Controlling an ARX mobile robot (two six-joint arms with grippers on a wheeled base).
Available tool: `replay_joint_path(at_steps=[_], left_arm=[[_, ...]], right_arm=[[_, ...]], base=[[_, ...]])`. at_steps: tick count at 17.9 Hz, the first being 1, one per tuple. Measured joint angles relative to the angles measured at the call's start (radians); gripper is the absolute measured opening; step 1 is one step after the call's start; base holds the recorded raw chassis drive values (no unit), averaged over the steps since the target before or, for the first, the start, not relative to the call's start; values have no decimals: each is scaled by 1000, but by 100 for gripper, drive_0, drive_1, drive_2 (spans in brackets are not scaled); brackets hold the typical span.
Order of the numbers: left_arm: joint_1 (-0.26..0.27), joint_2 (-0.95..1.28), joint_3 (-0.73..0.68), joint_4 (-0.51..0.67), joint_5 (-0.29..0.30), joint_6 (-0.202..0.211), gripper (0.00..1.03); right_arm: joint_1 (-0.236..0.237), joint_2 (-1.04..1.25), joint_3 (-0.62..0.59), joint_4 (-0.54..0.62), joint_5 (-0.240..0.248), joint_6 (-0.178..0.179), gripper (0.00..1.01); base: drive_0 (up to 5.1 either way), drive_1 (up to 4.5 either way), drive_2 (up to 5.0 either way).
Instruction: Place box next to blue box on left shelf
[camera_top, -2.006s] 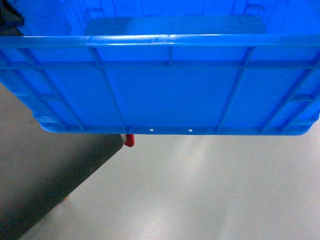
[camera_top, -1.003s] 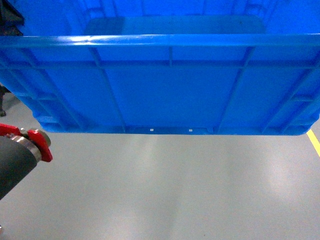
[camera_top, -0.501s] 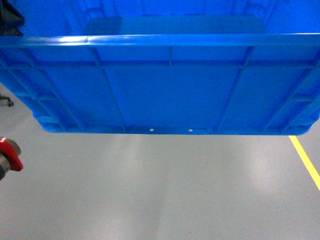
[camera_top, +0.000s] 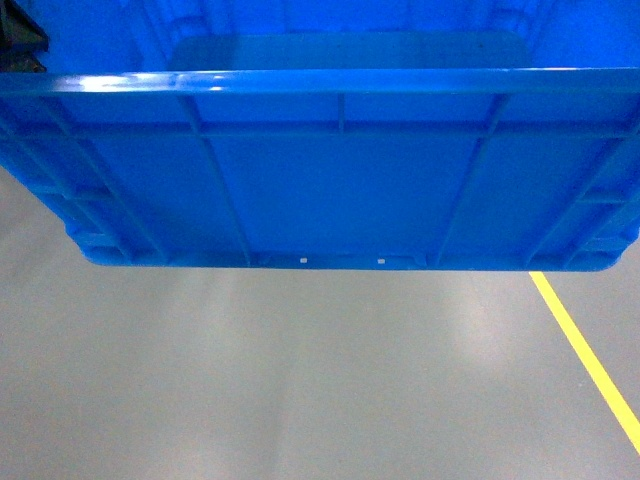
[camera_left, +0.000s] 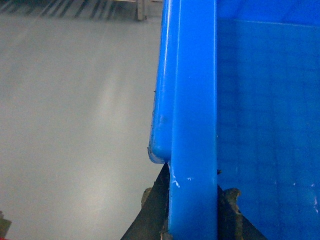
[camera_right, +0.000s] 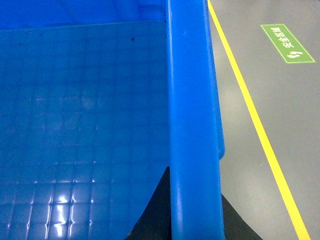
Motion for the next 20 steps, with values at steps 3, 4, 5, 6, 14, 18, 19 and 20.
replay_joint_path(at_steps=[3, 4, 5, 6, 14, 18, 19, 20], left_arm=[[-2, -6, -2, -3, -1, 1, 8], [-2, -7, -2, 2, -1, 0, 8], [-2, -7, -2, 4, -1, 1, 8], [-2, -7, -2, 0, -1, 1, 8], [-2, -7, -2, 2, -1, 1, 8], [-2, -7, -2, 4, -2, 3, 8], [-2, -7, -2, 3, -2, 3, 8], [-2, -7, -2, -2, -2, 2, 8]], right_arm=[[0, -6, -4, -3, 1, 0, 7], [0, -6, -4, 5, 1, 0, 7], [0, -6, -4, 5, 1, 0, 7], [0, -6, -4, 2, 0, 0, 7], [0, -6, -4, 6, 1, -1, 7], [0, -6, -4, 5, 0, 0, 7], [0, -6, -4, 4, 0, 0, 7], [0, -6, -4, 0, 0, 0, 7]], base=[[-128, -128, -128], [-128, -128, -128], [-128, -128, -128], [-128, -128, -128], [-128, -128, -128], [-97, 10, -204], [-4, 425, -433], [-4, 425, -433]])
